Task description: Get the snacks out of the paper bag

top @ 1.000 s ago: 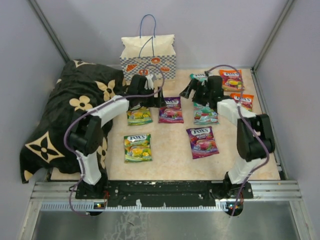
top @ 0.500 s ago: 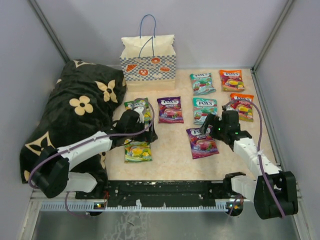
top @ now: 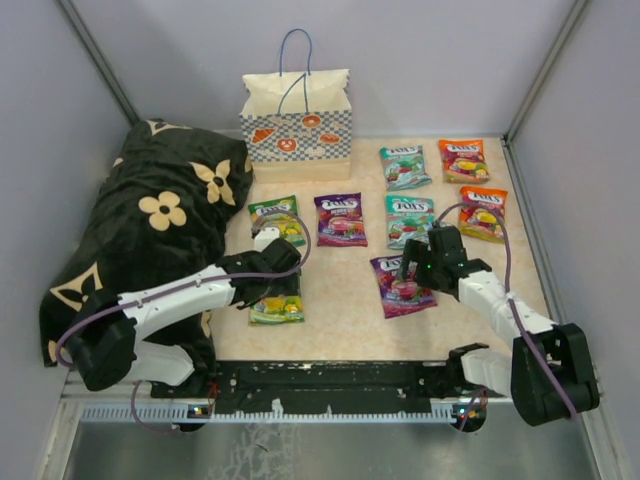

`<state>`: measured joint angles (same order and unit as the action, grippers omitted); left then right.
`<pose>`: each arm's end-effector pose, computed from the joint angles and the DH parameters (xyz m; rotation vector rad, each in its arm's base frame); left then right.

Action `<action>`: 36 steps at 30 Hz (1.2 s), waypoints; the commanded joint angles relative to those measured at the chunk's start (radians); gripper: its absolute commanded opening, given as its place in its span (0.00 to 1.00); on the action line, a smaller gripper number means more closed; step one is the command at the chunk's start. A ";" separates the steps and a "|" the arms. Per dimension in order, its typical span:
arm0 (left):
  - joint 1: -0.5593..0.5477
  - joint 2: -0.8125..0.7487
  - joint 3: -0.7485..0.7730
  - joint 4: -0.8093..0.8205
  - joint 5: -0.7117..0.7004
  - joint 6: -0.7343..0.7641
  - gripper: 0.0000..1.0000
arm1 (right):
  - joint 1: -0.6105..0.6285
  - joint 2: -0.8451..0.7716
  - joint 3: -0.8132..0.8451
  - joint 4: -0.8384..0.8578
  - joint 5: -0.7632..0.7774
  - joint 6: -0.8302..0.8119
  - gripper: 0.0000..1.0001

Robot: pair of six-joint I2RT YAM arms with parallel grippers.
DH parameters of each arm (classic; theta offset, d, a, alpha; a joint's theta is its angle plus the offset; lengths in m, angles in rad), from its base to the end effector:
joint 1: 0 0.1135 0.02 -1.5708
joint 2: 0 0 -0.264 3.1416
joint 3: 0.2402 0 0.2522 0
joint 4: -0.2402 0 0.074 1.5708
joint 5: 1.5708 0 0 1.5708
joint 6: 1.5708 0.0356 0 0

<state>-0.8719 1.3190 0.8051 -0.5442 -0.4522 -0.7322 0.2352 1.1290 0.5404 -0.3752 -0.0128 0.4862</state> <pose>0.1721 -0.1807 0.2086 0.0238 2.4728 -0.0703 0.2009 0.0486 0.1760 0.3156 2.5424 0.2985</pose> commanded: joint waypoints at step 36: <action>0.040 -0.065 0.002 0.015 0.080 0.194 0.99 | 0.495 0.030 0.256 -0.241 0.476 0.170 0.99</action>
<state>-0.8349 1.3205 0.7437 -0.4839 -0.4210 -0.6147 0.7219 1.2198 0.6697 -0.5198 0.2920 0.6746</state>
